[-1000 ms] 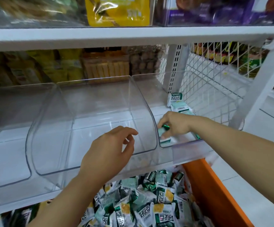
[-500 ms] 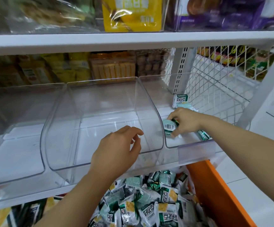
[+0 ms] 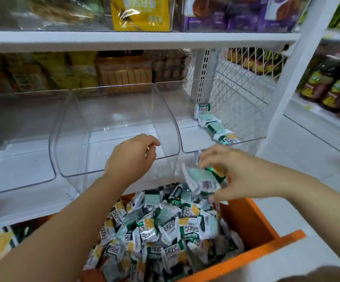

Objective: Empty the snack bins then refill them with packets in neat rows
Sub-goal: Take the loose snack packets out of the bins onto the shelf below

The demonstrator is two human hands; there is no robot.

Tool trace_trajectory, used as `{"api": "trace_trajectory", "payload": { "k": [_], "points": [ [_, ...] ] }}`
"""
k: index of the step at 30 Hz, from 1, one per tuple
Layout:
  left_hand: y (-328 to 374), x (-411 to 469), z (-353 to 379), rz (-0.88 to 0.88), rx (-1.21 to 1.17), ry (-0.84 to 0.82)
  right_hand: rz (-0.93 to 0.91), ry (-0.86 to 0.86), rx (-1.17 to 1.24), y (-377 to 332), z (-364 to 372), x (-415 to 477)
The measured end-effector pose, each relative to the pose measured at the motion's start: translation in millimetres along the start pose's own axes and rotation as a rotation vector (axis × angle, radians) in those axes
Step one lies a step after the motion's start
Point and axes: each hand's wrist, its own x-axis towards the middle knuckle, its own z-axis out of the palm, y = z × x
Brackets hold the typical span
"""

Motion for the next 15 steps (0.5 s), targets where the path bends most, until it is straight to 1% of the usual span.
{"api": "trace_trajectory", "payload": {
  "k": [2,4,6,8,9,11,13,15],
  "points": [
    [1,-1,-2,0.001,-0.012,-0.011,0.025,-0.081,0.007,2,27,-4],
    [1,-2,-3,0.011,-0.035,0.007,0.042,-0.112,0.078,3,42,-6],
    [3,-3,-4,0.034,-0.067,0.047,0.063,-0.095,0.108,7,46,-7],
    [9,-1,-7,0.076,-0.097,0.088,0.095,-0.01,0.167,14,41,-7],
    [13,1,-9,0.103,-0.111,0.11,0.122,0.068,0.221,18,36,-6],
    [28,8,-13,0.169,-0.129,0.159,0.193,0.284,0.371,31,23,-6],
    [47,19,-16,0.249,-0.142,0.2,0.263,0.575,0.505,47,13,-6],
    [69,35,-15,0.329,-0.167,0.194,0.366,0.878,0.539,66,8,-6]
  ]
}}
